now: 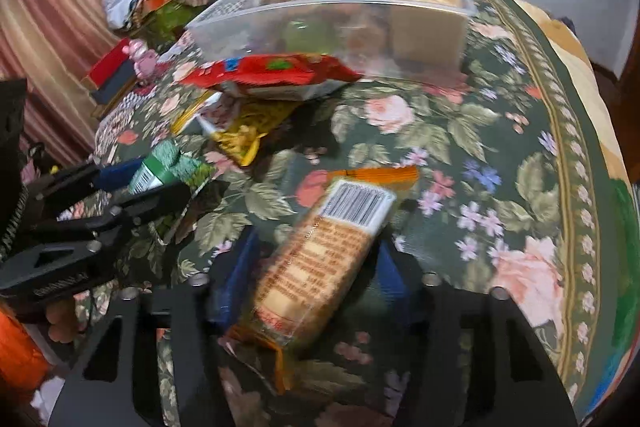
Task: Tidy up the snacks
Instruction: 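Lower green packet into box with left tool while right tool places cracker stick roll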
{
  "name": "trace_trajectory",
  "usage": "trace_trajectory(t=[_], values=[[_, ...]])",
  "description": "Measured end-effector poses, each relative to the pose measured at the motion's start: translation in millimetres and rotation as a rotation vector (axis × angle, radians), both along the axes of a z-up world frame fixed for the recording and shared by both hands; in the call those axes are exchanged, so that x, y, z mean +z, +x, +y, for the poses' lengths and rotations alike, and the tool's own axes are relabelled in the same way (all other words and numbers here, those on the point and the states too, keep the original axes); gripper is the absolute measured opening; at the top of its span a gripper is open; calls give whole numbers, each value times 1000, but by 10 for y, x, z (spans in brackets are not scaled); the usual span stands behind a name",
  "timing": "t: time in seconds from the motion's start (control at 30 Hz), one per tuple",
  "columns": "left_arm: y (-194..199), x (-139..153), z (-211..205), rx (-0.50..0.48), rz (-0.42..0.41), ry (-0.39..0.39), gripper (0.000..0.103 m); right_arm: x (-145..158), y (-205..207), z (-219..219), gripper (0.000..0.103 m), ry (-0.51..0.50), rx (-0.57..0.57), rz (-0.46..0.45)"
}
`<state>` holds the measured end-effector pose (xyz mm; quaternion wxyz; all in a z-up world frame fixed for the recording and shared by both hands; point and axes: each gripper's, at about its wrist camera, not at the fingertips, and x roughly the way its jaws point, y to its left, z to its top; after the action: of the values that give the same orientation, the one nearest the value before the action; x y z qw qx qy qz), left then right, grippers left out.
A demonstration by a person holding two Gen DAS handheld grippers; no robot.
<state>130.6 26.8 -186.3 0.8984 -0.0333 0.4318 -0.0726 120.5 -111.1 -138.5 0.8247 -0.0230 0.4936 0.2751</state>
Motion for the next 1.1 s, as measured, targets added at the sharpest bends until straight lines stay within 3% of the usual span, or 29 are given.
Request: trace_trajectory(t=[0.03, 0.13, 0.53, 0.8, 1.1], values=[[-8, 22, 14, 4, -5, -2, 49, 2, -4, 23, 35, 1, 6, -2], [-31, 125, 64, 19, -30, -11, 49, 9, -16, 69, 25, 16, 23, 3], [13, 609, 152, 44, -156, -20, 49, 349, 37, -88, 25, 51, -11, -97], [242, 873, 194, 57, -222, -36, 49, 689, 165, -129, 23, 76, -33, -199], [539, 1071, 242, 75, -269, -53, 49, 860, 372, -68, 23, 104, -48, -266]])
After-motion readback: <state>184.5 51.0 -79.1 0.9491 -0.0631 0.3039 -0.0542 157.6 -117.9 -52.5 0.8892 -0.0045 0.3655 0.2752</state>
